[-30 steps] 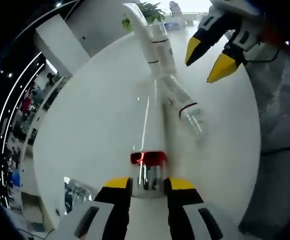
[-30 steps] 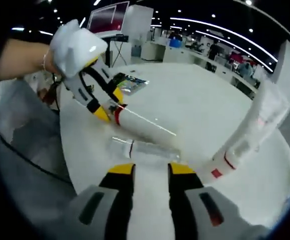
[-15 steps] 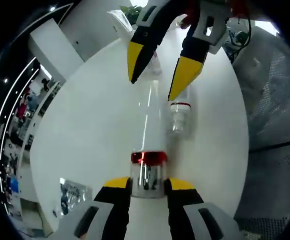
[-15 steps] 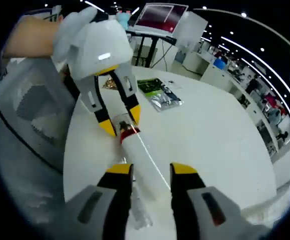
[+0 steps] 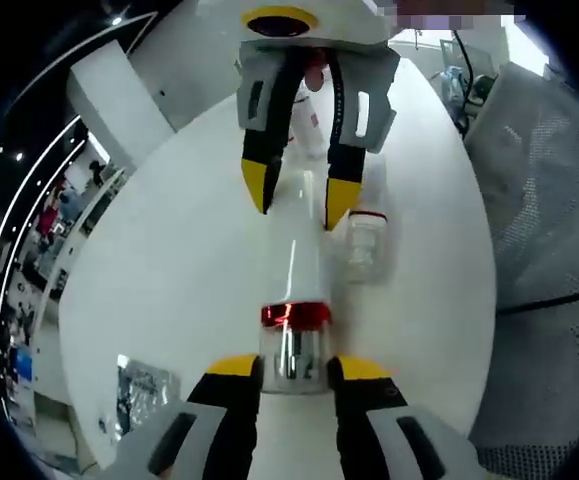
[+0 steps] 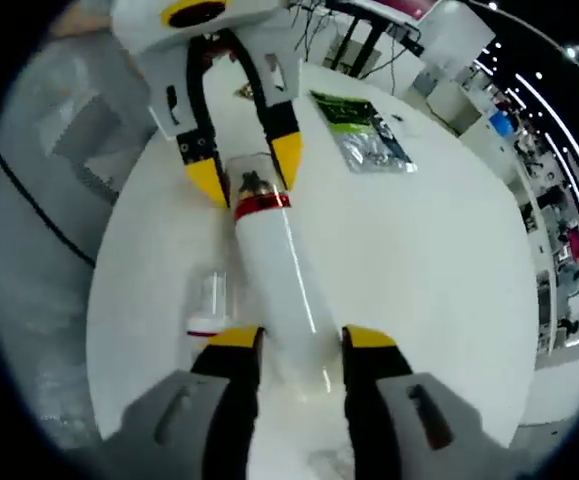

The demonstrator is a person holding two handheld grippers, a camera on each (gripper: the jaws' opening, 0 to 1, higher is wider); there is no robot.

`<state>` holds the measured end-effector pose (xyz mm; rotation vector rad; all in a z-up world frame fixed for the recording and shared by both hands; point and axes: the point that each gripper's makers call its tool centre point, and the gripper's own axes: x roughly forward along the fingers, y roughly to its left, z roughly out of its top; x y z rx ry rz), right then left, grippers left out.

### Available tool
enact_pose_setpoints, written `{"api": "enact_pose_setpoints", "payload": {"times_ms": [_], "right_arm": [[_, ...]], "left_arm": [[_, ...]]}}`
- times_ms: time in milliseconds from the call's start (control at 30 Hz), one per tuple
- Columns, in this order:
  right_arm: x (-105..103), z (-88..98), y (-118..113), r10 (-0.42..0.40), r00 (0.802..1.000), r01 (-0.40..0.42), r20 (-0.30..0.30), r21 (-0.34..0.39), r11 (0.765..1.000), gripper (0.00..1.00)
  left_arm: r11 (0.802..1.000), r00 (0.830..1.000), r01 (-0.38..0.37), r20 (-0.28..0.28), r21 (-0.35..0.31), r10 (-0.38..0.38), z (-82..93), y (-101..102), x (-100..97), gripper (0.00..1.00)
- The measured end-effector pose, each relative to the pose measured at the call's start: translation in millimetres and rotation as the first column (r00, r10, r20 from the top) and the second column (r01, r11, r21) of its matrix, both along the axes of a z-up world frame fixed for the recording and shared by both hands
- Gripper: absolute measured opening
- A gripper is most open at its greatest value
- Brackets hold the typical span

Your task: Arrange the skincare products in the storage area until every visible bottle or jar stands upright without overlapping.

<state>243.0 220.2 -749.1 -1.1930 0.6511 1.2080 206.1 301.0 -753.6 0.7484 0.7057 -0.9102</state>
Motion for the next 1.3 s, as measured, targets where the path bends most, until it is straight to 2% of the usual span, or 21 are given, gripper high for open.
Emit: {"api": "enact_pose_setpoints", "payload": {"times_ms": [167, 200, 267, 333, 400, 433, 633, 700, 733, 767, 833, 900, 967, 1000, 1067, 1133, 1233, 1300], "right_arm": [[3.6, -4.9, -1.0, 0.100, 0.991, -0.092, 0.086, -0.094, 0.991, 0.33], [2.0, -5.4, 1.2, 0.109, 0.990, -0.102, 0.084, -0.089, 0.991, 0.33], [4.3, -3.8, -0.5, 0.074, 0.995, -0.069, 0.062, -0.083, 0.994, 0.33], [3.3, -3.4, -2.0, 0.086, 0.994, -0.082, 0.059, -0.073, 0.994, 0.33], [2.4, -3.4, -2.0, 0.090, 0.994, -0.086, 0.063, -0.065, 0.994, 0.33], [2.6, -3.7, -1.5, 0.090, 0.994, -0.086, 0.066, -0.063, 0.994, 0.33], [2.3, -1.7, -1.4, 0.062, 0.993, -0.059, 0.098, -0.029, 0.998, 0.34], [1.9, 0.4, -0.9, 0.036, 0.993, -0.037, 0.115, 0.012, 0.999, 0.35], [2.2, 1.9, 4.3, -0.005, 0.992, -0.005, 0.122, 0.080, 0.997, 0.36], [2.4, 3.6, 4.7, -0.041, 0.991, 0.026, 0.129, 0.120, 0.992, 0.37], [3.8, 6.7, 5.5, -0.064, 0.983, 0.036, 0.172, 0.162, 0.986, 0.38], [3.9, 8.8, 5.6, -0.062, 0.974, 0.024, 0.219, 0.170, 0.985, 0.38], [4.0, 11.6, 7.2, -0.060, 0.956, 0.009, 0.288, 0.172, 0.985, 0.37], [3.3, 12.2, 7.3, -0.070, 0.952, 0.017, 0.299, 0.177, 0.984, 0.36], [4.7, 13.3, 8.1, -0.111, 0.945, 0.048, 0.307, 0.205, 0.978, 0.36], [7.1, 14.0, 7.9, -0.198, 0.941, 0.121, 0.274, 0.276, 0.954, 0.36], [11.0, 16.5, 6.7, -0.267, 0.934, 0.180, 0.237, 0.331, 0.926, 0.37], [12.3, 17.8, 5.2, -0.290, 0.930, 0.203, 0.226, 0.342, 0.917, 0.37]], "left_arm": [[0.998, 0.999, -0.038, -0.011, -0.041, 0.037, -0.1, 0.5, 1.5, 0.30], [0.997, 0.998, -0.055, -0.019, -0.063, 0.054, -0.1, -0.3, 1.8, 0.30], [0.993, 0.997, -0.076, -0.031, -0.086, 0.074, -0.7, -0.3, 2.5, 0.30], [0.976, 0.988, -0.146, -0.070, -0.159, 0.136, -1.1, -3.7, 4.1, 0.31], [0.960, 0.976, -0.198, -0.135, -0.198, 0.173, -4.0, -4.2, 3.5, 0.31], [0.961, 0.971, -0.205, -0.163, -0.188, 0.175, -4.7, -3.0, 1.9, 0.31], [0.962, 0.952, -0.243, -0.219, -0.126, 0.212, -5.4, -5.5, 1.4, 0.29], [0.961, 0.951, -0.245, -0.224, -0.129, 0.213, -3.6, -4.7, 0.8, 0.29], [0.957, 0.947, -0.253, -0.237, -0.141, 0.216, -1.2, -5.6, 0.4, 0.29], [0.950, 0.938, -0.270, -0.267, -0.159, 0.221, 0.8, -8.1, -2.5, 0.29], [0.926, 0.919, -0.309, -0.316, -0.215, 0.234, 8.7, -12.7, -3.5, 0.29], [0.904, 0.900, -0.348, -0.357, -0.248, 0.249, 15.6, -14.9, -4.2, 0.29], [0.869, 0.867, -0.404, -0.423, -0.284, 0.265, 22.4, -19.1, -6.0, 0.28], [0.849, 0.854, -0.428, -0.445, -0.310, 0.268, 27.2, -20.3, -4.3, 0.28], [0.829, 0.855, -0.438, -0.445, -0.347, 0.265, 34.6, -21.0, -1.6, 0.28], [0.808, 0.855, -0.450, -0.445, -0.381, 0.267, 42.0, -22.5, 0.4, 0.28], [0.776, 0.862, -0.458, -0.428, -0.433, 0.271, 53.8, -25.3, 4.8, 0.28], [0.770, 0.868, -0.456, -0.414, -0.446, 0.274, 59.0, -26.9, 6.1, 0.28]]}}
